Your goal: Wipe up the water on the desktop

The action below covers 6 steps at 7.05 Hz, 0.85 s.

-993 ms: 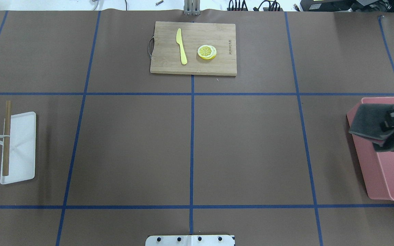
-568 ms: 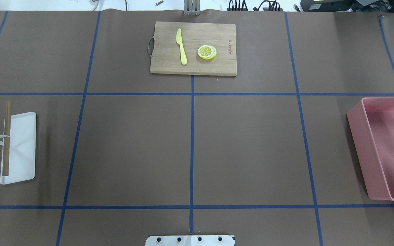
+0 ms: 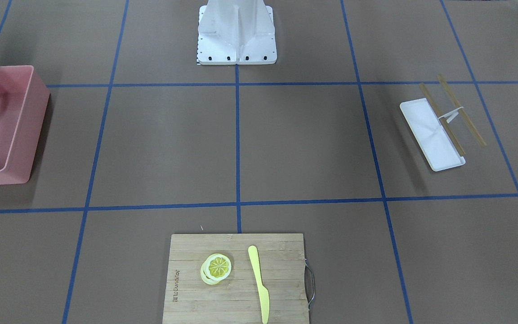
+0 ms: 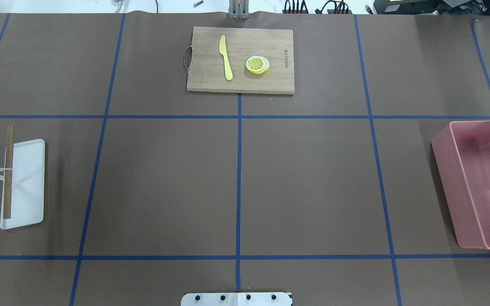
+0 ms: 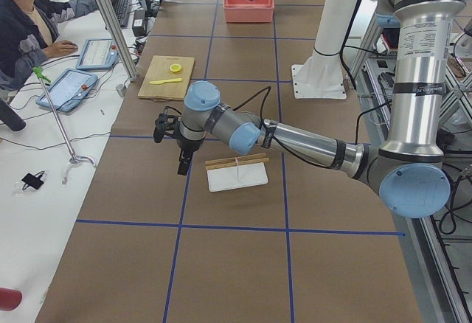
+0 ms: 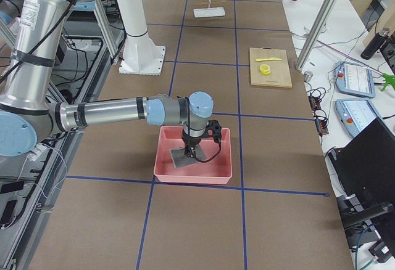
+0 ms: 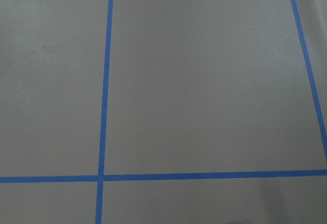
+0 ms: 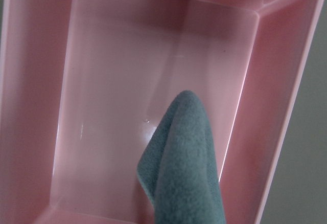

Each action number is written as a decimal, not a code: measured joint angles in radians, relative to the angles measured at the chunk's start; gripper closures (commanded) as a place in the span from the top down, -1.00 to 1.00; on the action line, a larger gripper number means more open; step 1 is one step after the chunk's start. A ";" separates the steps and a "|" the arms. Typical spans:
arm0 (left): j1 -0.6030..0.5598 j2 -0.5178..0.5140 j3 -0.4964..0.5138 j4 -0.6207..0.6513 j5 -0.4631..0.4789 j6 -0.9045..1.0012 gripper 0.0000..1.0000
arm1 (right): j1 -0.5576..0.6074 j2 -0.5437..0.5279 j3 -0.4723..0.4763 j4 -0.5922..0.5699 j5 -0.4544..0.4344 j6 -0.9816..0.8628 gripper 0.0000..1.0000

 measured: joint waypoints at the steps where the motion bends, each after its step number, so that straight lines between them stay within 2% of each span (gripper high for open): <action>1: -0.001 0.005 -0.002 -0.001 -0.001 0.000 0.94 | -0.010 0.022 -0.026 0.001 0.025 0.004 0.99; 4: -0.002 0.028 -0.004 0.003 -0.010 0.020 0.94 | -0.022 0.049 -0.020 0.008 0.036 0.006 1.00; 5: -0.003 0.036 -0.009 0.034 -0.012 0.065 0.94 | -0.004 0.058 0.009 0.008 0.028 0.006 1.00; 6: -0.014 0.035 -0.017 0.116 -0.012 0.142 0.94 | 0.038 0.062 0.026 0.007 0.022 0.002 1.00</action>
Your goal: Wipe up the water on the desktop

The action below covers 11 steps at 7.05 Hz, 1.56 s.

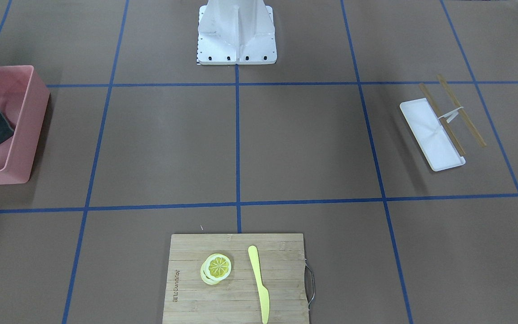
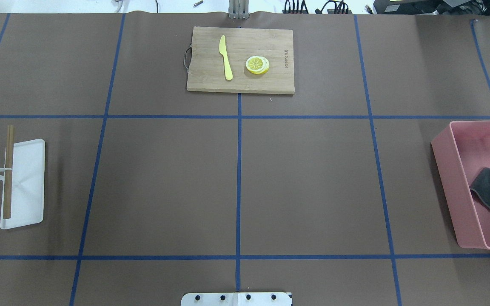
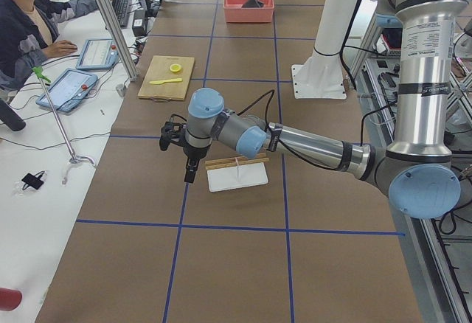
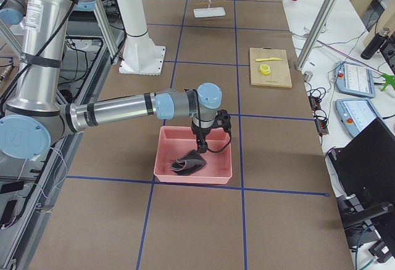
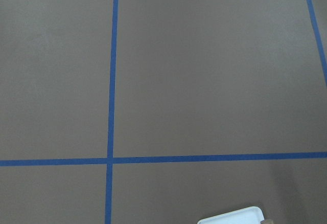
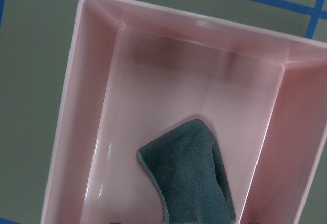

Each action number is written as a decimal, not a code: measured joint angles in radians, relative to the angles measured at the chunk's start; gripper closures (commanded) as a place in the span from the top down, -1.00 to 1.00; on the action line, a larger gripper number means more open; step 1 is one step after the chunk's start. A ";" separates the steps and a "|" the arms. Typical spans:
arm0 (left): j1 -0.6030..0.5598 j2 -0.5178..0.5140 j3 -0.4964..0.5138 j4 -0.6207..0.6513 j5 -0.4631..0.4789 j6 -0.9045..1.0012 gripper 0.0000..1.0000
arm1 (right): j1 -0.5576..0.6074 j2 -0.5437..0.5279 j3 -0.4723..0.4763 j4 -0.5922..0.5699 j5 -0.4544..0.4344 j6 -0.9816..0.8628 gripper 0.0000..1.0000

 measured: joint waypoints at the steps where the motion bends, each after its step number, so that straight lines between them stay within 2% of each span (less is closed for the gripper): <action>1: -0.026 -0.002 -0.003 0.097 0.000 0.101 0.94 | 0.049 -0.002 0.002 0.000 -0.012 -0.008 1.00; 3: -0.066 0.002 0.002 0.228 -0.027 0.220 0.94 | 0.103 -0.004 -0.025 -0.002 -0.070 -0.065 1.00; 4: -0.085 0.013 0.013 0.258 -0.080 0.263 0.95 | 0.130 0.000 -0.066 -0.002 -0.082 -0.121 1.00; 5: -0.110 0.028 0.036 0.269 -0.120 0.350 0.95 | 0.156 0.006 -0.098 -0.001 -0.082 -0.161 1.00; 7: -0.149 0.053 0.067 0.274 -0.141 0.485 0.95 | 0.193 0.009 -0.114 -0.004 -0.066 -0.177 1.00; 11: -0.157 0.073 0.070 0.267 -0.141 0.498 0.95 | 0.206 0.034 -0.112 -0.010 -0.059 -0.101 1.00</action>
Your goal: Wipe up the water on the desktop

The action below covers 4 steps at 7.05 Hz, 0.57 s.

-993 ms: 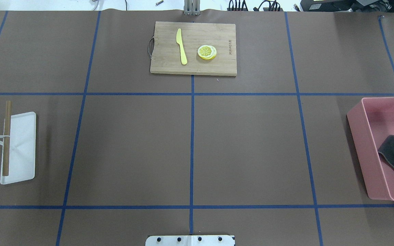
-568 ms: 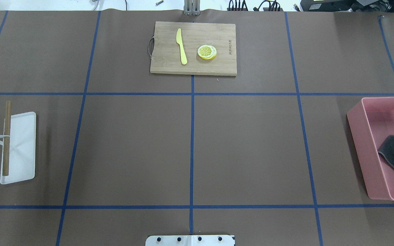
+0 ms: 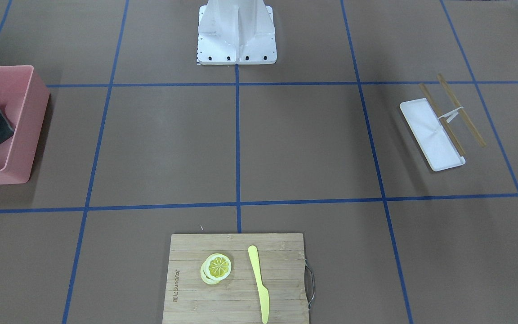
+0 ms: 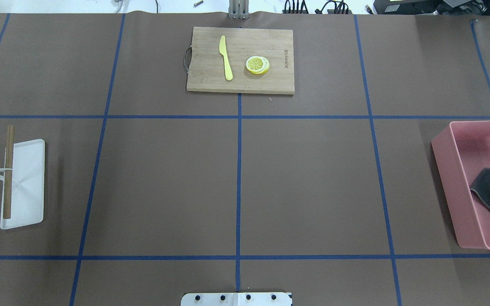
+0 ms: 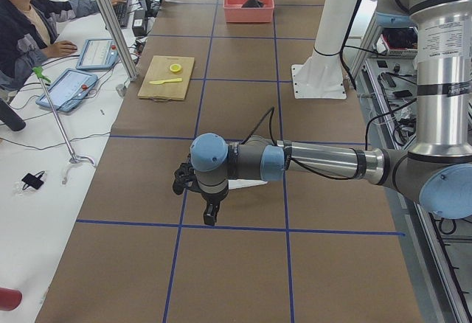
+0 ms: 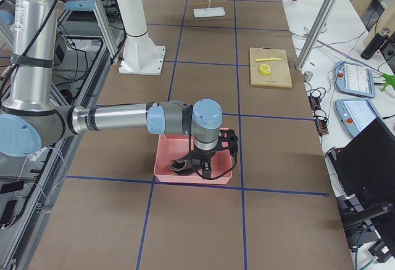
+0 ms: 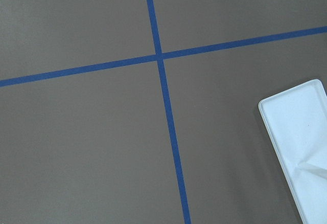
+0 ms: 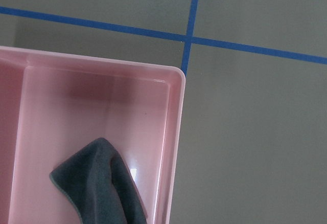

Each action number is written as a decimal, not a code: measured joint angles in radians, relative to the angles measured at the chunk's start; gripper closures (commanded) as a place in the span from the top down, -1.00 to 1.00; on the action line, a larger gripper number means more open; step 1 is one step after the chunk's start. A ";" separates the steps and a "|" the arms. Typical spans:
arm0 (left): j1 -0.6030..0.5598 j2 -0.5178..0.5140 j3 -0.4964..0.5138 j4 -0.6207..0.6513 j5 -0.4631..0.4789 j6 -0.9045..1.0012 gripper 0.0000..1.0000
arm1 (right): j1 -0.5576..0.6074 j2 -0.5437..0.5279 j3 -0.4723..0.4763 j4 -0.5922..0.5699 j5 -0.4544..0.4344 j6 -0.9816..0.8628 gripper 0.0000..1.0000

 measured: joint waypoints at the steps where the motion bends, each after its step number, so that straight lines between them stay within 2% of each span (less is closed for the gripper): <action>1: 0.000 -0.001 0.000 -0.001 0.001 -0.007 0.95 | 0.000 0.003 0.000 0.000 -0.002 0.007 1.00; 4: -0.001 -0.006 -0.002 -0.002 0.001 -0.017 0.95 | 0.000 0.009 0.002 0.000 -0.001 0.010 1.00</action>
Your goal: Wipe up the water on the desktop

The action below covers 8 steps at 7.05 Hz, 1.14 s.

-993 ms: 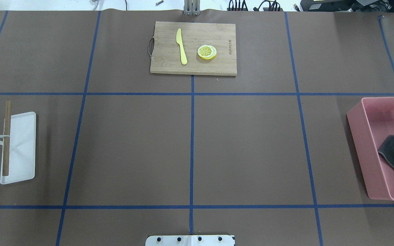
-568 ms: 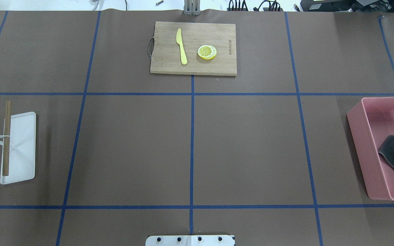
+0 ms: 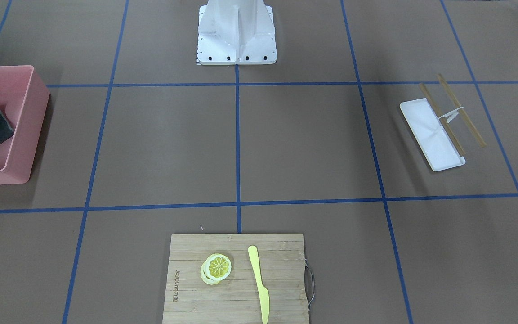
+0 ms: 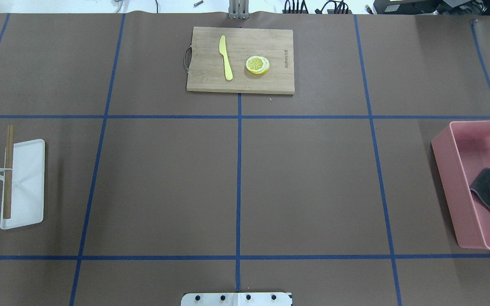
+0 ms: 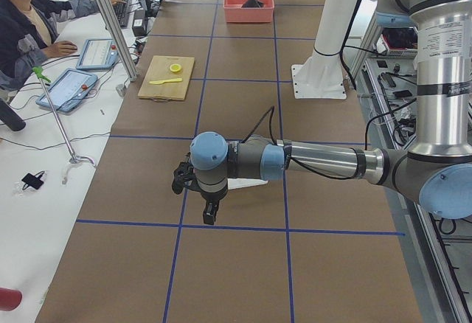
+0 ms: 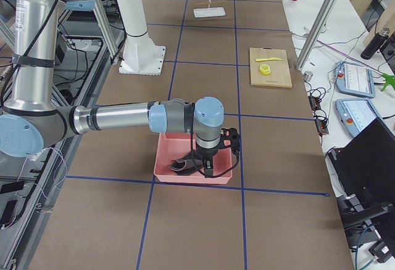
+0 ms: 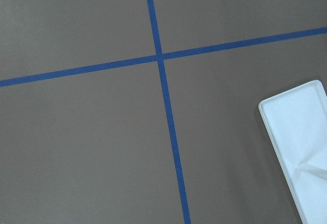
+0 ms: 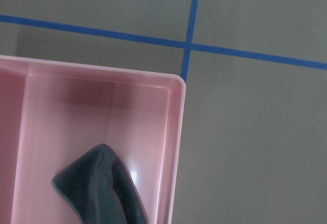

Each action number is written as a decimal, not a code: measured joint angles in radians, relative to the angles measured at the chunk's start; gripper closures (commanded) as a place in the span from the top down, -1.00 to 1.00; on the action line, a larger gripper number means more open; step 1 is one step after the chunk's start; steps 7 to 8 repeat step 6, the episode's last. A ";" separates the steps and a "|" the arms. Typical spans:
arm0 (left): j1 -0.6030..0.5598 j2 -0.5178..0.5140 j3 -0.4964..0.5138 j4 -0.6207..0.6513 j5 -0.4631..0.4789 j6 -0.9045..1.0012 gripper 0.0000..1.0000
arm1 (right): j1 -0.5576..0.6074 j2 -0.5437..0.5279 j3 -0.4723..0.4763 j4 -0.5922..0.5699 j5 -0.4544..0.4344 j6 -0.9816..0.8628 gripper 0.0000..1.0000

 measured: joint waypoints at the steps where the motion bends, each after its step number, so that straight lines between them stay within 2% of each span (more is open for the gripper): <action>1: 0.000 -0.004 -0.001 0.000 0.000 -0.006 0.95 | 0.000 0.000 0.000 0.000 0.000 0.000 1.00; 8: 0.000 -0.015 -0.002 0.000 0.000 -0.011 0.95 | 0.000 0.007 -0.002 0.000 0.001 0.000 1.00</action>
